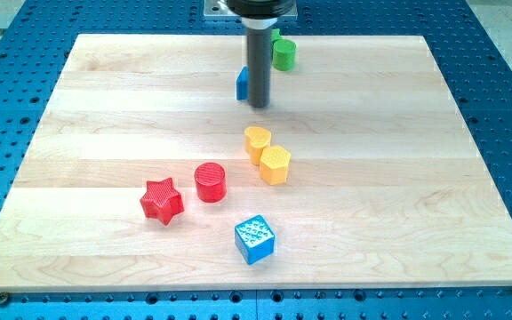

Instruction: Move the blue triangle diagonally top left to the red star

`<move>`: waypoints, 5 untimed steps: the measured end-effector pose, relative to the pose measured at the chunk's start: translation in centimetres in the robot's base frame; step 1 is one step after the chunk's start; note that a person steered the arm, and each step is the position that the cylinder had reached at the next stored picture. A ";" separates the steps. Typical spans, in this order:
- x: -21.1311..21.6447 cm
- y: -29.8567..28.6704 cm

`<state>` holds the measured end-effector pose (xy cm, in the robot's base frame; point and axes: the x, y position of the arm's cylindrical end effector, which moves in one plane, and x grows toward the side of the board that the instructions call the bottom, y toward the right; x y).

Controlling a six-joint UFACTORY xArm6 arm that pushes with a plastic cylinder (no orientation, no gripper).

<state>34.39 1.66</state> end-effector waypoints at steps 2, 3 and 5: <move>-1.5 -11.3; -2.3 -8.5; -4.7 -0.5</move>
<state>29.71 1.11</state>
